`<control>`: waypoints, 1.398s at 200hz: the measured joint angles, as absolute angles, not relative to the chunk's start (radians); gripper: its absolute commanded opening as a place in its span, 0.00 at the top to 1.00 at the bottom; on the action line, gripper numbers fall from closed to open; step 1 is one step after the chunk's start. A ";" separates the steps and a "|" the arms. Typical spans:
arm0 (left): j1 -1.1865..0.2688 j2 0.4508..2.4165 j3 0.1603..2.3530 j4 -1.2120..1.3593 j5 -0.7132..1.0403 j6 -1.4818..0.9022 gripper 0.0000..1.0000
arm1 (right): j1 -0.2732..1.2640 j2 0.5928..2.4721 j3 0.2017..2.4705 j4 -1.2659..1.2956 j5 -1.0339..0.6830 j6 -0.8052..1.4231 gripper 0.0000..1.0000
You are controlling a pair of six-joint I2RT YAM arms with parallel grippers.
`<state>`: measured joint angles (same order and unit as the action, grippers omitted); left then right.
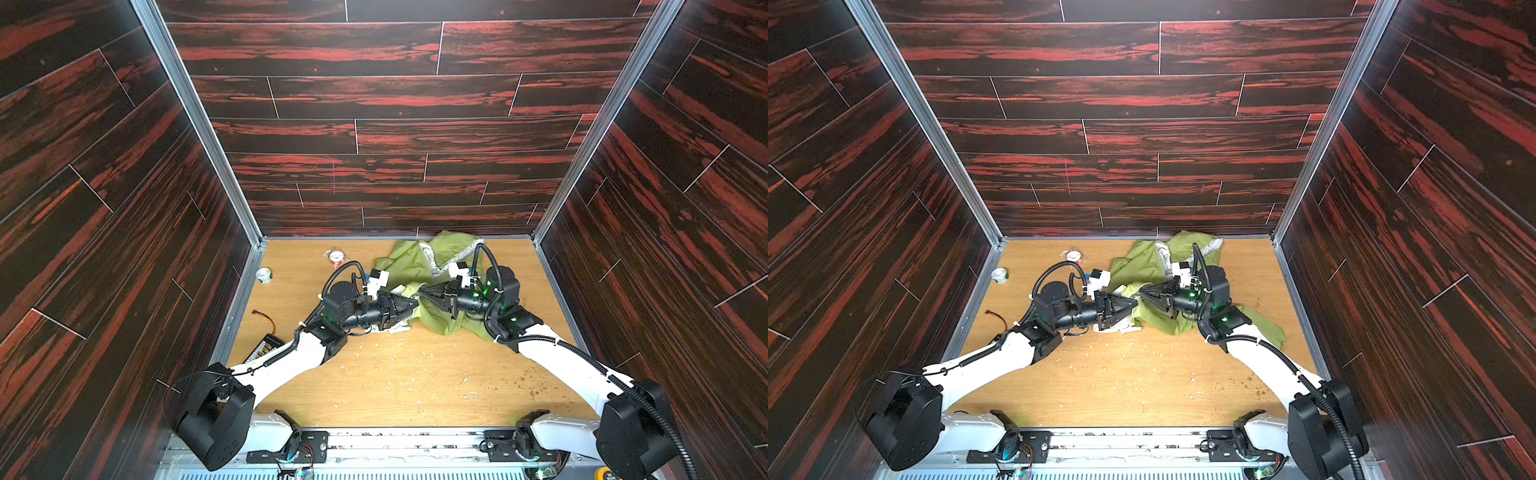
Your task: Zip up the jacket
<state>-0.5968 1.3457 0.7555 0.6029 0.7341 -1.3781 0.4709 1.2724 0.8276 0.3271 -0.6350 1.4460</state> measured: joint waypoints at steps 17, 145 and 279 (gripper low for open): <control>-0.597 1.346 0.756 0.601 0.736 -1.384 0.99 | 0.470 1.272 0.828 0.326 -0.633 1.446 1.00; -0.599 1.346 0.756 0.636 0.733 -1.392 1.00 | 0.441 1.220 0.825 0.274 -0.616 1.431 1.00; -0.597 1.327 0.729 0.664 0.687 -1.393 0.57 | 0.416 1.204 0.817 0.233 -0.598 1.412 1.00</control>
